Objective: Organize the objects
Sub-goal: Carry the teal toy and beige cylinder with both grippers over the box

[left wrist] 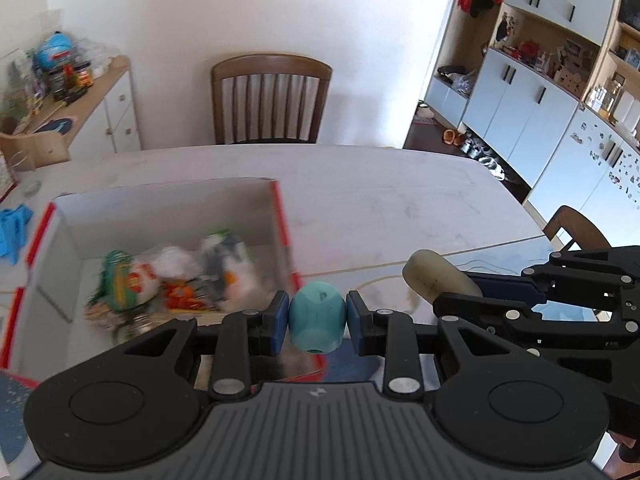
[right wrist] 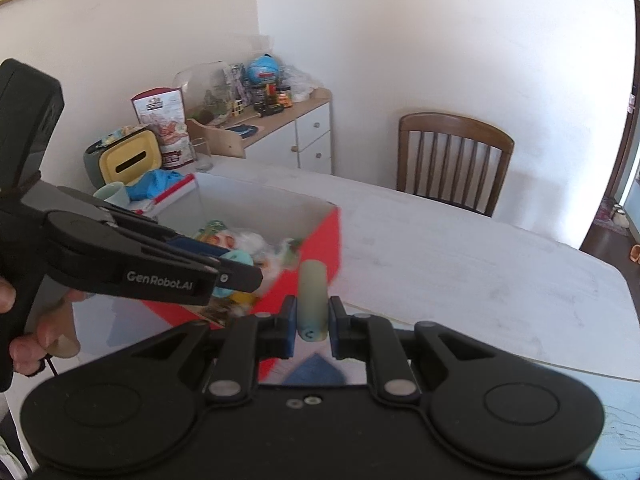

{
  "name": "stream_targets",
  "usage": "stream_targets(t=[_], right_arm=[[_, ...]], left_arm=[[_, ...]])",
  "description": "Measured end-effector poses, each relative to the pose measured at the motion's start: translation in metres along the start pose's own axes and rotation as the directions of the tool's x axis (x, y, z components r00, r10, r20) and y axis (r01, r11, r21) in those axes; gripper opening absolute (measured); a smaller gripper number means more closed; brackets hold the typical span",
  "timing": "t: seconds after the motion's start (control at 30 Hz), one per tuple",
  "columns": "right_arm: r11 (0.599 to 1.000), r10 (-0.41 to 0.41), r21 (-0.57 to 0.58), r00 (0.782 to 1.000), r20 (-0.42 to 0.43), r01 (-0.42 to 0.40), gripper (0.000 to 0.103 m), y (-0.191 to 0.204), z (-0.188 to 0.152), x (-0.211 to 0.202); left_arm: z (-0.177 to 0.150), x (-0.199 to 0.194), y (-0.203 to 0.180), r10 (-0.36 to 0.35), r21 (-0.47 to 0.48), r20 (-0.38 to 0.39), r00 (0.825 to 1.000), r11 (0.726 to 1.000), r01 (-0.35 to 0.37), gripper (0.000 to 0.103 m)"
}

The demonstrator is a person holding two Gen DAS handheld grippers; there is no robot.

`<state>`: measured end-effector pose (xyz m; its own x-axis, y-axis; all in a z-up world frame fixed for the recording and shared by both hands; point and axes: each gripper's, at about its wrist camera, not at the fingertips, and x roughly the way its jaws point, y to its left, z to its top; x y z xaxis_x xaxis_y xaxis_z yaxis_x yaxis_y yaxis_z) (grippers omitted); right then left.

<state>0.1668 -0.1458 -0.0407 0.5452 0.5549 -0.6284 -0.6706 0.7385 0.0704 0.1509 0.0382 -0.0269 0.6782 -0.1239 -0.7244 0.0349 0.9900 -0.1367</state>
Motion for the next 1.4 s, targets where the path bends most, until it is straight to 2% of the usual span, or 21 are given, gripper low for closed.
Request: stream_targets(t=[0.47,0.87,1.17,1.4], right_arm=[[1.0,0.016,-0.024,1.0,-0.017,-0.017,0.014,0.073,0.023,0.05],[1.0,0.008,0.005,0.997,-0.076,-0.008,0.014,0.082,0.037,0.109],[1.0,-0.031,-0.008,0.987,-0.155,0.03,0.014,0.082,0.04,0.158],[0.997,-0.058,-0.063,0.975,-0.213,0.045,0.014,0.089,0.033,0.177]], left_arm=[[-0.01,-0.019,0.099,0.05,-0.022,-0.002,0.999,0.999,-0.05,0.03],[0.002,0.017,0.159,0.135,-0.019,-0.063,0.989,0.99,-0.137,0.03],[0.006,0.063,0.16,0.149,0.054,-0.159,0.976,0.988,-0.143,0.03],[0.002,0.092,0.151,0.166,0.115,-0.246,0.955,0.983,-0.141,0.03]])
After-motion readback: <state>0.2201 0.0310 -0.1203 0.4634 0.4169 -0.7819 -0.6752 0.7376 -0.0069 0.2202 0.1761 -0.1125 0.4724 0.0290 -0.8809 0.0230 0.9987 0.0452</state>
